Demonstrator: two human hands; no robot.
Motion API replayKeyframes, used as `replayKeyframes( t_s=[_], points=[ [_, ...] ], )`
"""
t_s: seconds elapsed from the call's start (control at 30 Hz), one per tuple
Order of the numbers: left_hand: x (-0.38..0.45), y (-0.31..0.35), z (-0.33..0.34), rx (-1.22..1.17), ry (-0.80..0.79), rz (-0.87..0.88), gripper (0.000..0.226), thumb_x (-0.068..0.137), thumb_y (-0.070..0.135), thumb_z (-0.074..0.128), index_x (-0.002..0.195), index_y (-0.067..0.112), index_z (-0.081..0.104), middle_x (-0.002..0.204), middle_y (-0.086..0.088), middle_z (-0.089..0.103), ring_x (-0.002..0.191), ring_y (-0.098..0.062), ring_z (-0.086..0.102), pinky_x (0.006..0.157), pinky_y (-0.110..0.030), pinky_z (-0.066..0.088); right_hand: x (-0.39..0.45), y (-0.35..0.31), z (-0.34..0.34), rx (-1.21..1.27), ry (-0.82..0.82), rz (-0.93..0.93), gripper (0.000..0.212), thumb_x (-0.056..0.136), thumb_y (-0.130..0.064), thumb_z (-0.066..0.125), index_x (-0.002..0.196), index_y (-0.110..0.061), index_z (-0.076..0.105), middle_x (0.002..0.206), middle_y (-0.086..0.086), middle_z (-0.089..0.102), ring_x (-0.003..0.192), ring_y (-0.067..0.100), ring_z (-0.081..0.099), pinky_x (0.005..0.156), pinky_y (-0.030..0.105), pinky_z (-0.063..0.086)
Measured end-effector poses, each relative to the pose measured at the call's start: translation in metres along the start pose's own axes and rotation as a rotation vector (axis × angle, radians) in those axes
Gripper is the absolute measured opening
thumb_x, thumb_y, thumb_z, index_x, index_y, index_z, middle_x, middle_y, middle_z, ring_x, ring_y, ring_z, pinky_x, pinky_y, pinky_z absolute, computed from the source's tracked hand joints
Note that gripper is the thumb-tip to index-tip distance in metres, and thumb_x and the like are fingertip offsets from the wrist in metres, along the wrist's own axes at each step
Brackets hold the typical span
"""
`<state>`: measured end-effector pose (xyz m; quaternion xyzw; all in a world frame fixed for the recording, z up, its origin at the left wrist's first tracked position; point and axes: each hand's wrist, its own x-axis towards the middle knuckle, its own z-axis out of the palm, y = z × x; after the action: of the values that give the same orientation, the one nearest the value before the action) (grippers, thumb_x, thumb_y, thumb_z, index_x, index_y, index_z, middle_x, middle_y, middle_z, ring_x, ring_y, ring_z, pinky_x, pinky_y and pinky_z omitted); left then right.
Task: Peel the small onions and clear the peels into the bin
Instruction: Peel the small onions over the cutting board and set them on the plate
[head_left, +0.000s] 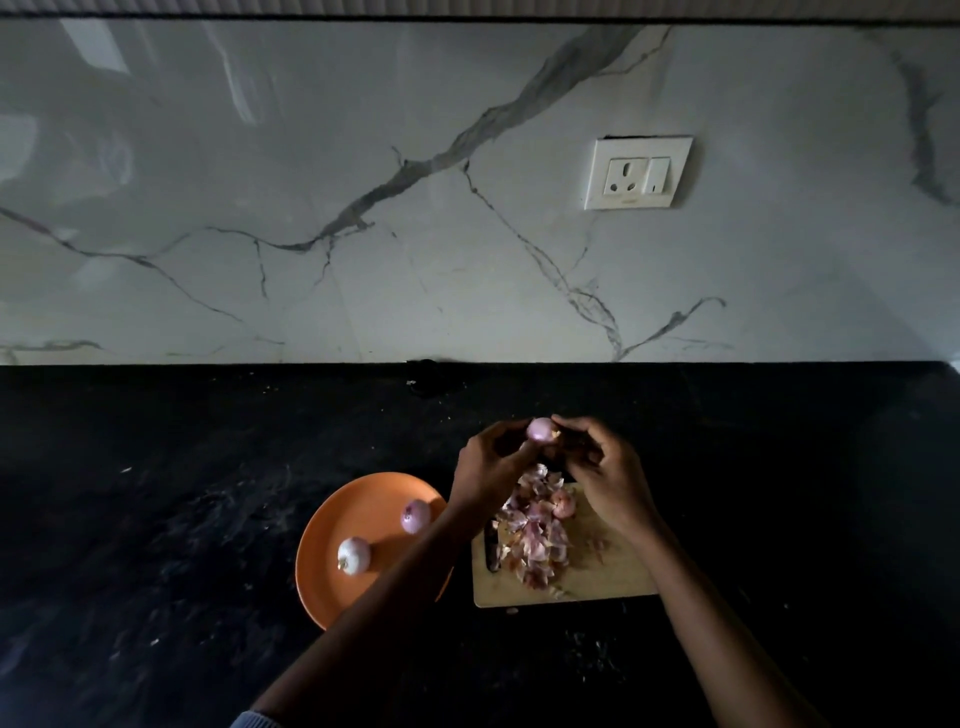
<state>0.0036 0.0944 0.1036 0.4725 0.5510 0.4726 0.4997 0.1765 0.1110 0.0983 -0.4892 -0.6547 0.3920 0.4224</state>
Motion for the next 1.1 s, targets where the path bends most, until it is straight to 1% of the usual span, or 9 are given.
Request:
replayKeyframes(
  t_s=[0.1,0.2,0.37,0.43,0.53,0.7,0.83,0.97,1.1],
  points=[
    [0.0,-0.002,0.0,0.066,0.054,0.065,0.019,0.087,0.033,0.07,0.106,0.034,0.073,0.097,0.003,0.076,0.087,-0.013,0.075,0.085,-0.049,0.059,0.0,-0.001,0.001,0.015,0.006,-0.003,0.032,0.088,-0.021,0.076,0.118,-0.027,0.068,0.118,-0.01,0.071,0.111,0.005,0.066,0.093,0.021,0.052],
    [0.002,-0.003,-0.001,0.073,0.067,0.043,0.025,0.088,0.024,0.064,0.095,0.046,0.073,0.095,0.003,0.077,0.088,-0.016,0.075,0.087,-0.049,0.059,0.0,-0.001,0.002,0.012,0.021,-0.001,0.036,0.087,-0.031,0.077,0.121,-0.026,0.067,0.119,-0.012,0.071,0.111,0.004,0.066,0.094,0.028,0.054],
    [0.003,0.007,0.001,-0.093,0.028,-0.062,0.016,0.099,0.022,0.06,0.108,0.023,0.073,0.104,-0.01,0.076,0.098,-0.026,0.073,0.094,-0.049,0.056,0.001,0.003,0.0,0.036,0.013,0.032,0.035,0.089,-0.029,0.075,0.122,-0.033,0.066,0.118,-0.011,0.071,0.11,0.005,0.067,0.095,0.038,0.056],
    [0.002,0.002,0.003,0.012,0.063,0.002,0.02,0.099,0.031,0.061,0.113,0.022,0.072,0.101,-0.004,0.077,0.093,-0.02,0.074,0.09,-0.049,0.058,0.001,0.001,0.001,0.021,0.021,0.031,0.038,0.085,-0.041,0.075,0.121,-0.033,0.066,0.117,-0.013,0.071,0.11,0.004,0.066,0.095,0.034,0.055],
    [-0.002,-0.006,0.007,0.122,0.123,0.04,0.022,0.099,0.032,0.058,0.113,0.022,0.072,0.098,0.002,0.076,0.089,-0.011,0.074,0.085,-0.045,0.06,0.0,-0.001,0.005,-0.003,0.028,0.032,0.037,0.085,-0.042,0.076,0.119,-0.034,0.066,0.117,-0.015,0.07,0.111,0.002,0.065,0.094,0.027,0.053],
    [-0.001,-0.005,0.007,0.307,0.225,0.072,0.017,0.1,0.024,0.057,0.106,0.024,0.073,0.085,0.014,0.071,0.079,0.003,0.067,0.077,-0.023,0.056,-0.003,-0.002,0.004,0.026,0.005,0.047,0.036,0.088,-0.038,0.073,0.123,-0.032,0.065,0.122,-0.011,0.069,0.114,0.004,0.065,0.095,0.028,0.053],
    [0.004,-0.007,0.003,0.268,0.223,0.012,0.014,0.096,0.031,0.06,0.098,0.03,0.074,0.082,0.009,0.074,0.08,-0.006,0.071,0.08,-0.035,0.058,-0.001,-0.004,0.006,0.165,-0.007,0.126,0.036,0.091,-0.028,0.072,0.126,-0.028,0.064,0.12,-0.006,0.071,0.109,0.006,0.068,0.089,0.039,0.057],
    [0.006,-0.006,0.002,0.276,0.197,-0.018,0.01,0.093,0.034,0.063,0.09,0.037,0.072,0.082,0.01,0.075,0.078,-0.005,0.072,0.081,-0.039,0.059,-0.003,-0.002,0.009,0.261,0.006,0.167,0.034,0.093,-0.02,0.07,0.126,-0.024,0.064,0.12,-0.007,0.072,0.115,0.009,0.066,0.091,0.026,0.053],
    [0.007,-0.007,0.003,0.255,0.137,-0.076,0.014,0.091,0.033,0.065,0.081,0.041,0.071,0.084,0.01,0.075,0.08,-0.006,0.072,0.084,-0.042,0.06,-0.008,0.003,0.011,0.204,0.006,0.19,0.037,0.091,-0.046,0.068,0.127,-0.038,0.063,0.127,-0.008,0.067,0.117,0.009,0.063,0.088,0.034,0.056]
  ],
)
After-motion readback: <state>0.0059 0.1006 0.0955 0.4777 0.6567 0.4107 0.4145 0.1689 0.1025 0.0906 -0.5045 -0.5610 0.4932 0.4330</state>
